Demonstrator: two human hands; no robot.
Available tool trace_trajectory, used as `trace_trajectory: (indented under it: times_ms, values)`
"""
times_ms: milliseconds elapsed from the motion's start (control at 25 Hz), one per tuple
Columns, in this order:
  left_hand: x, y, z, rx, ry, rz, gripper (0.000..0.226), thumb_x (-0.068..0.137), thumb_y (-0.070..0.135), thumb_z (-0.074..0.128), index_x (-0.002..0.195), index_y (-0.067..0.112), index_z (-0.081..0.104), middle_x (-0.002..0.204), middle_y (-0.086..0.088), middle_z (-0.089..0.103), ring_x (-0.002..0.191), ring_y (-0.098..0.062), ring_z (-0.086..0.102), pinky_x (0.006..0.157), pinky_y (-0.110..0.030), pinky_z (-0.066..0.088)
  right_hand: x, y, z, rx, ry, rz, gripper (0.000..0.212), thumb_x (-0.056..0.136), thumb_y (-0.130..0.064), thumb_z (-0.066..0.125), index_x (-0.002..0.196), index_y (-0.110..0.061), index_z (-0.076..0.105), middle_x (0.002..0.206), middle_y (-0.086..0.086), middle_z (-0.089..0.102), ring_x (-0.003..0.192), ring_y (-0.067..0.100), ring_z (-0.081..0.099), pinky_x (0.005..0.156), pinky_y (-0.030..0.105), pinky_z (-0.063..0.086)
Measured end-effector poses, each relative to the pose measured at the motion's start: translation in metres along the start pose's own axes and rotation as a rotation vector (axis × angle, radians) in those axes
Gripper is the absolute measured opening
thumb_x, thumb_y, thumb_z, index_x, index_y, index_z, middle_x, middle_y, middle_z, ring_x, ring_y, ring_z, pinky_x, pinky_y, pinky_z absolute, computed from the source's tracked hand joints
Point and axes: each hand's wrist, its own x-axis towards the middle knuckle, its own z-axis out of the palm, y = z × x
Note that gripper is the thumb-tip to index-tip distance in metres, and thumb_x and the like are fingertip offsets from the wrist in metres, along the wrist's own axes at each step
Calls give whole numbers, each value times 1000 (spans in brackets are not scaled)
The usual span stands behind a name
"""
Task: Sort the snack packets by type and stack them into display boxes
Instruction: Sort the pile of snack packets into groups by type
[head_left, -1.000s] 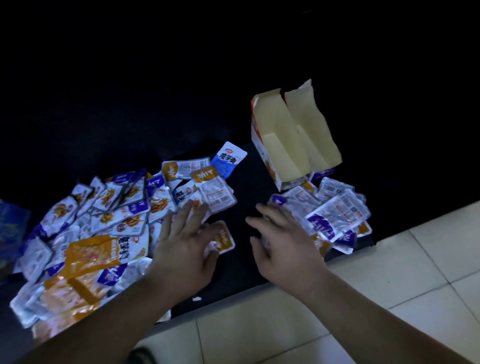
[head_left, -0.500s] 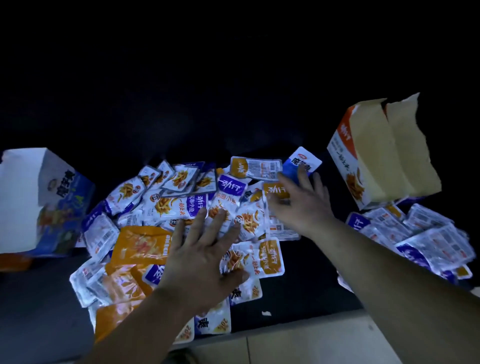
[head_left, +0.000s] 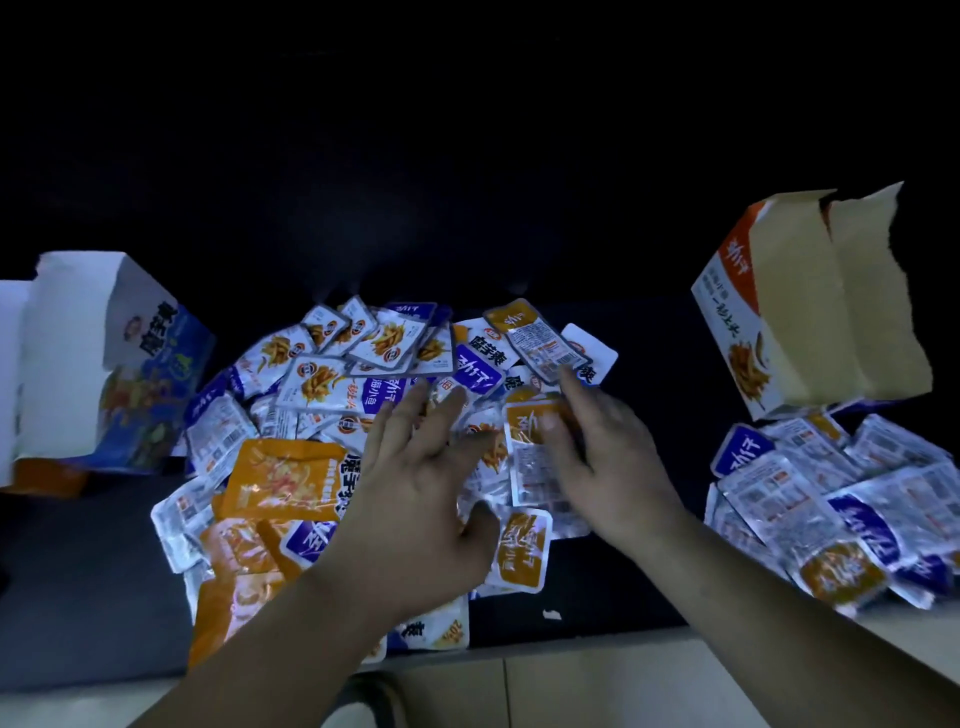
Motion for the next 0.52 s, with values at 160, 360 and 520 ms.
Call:
trace_trajectory:
  times_ms: [160, 360, 520]
  values:
    - [23, 21, 12, 13, -245, 5, 83, 88, 58, 57, 161, 36, 26, 173, -5, 6, 159, -29, -7, 128, -53, 10, -17, 22, -26, 143, 41, 110, 52, 104, -35, 52, 154, -38, 39, 152, -17, 46, 140, 4, 41, 104, 16, 35]
    - [31, 29, 34, 84, -108, 44, 78, 76, 36, 80, 148, 26, 53, 142, -16, 50, 133, -40, 44, 107, -59, 43, -35, 32, -29, 145, -110, 192, 67, 96, -51, 61, 156, -47, 31, 166, -17, 23, 154, 7, 19, 124, 34, 23]
    - [27, 36, 38, -25, 92, 129, 66, 72, 11, 82, 134, 19, 63, 124, -11, 56, 113, -34, 53, 99, -49, 45, -33, 24, -23, 169, -59, 154, 78, 88, -51, 71, 154, -48, 30, 155, -18, 44, 148, 8, 33, 118, 40, 36]
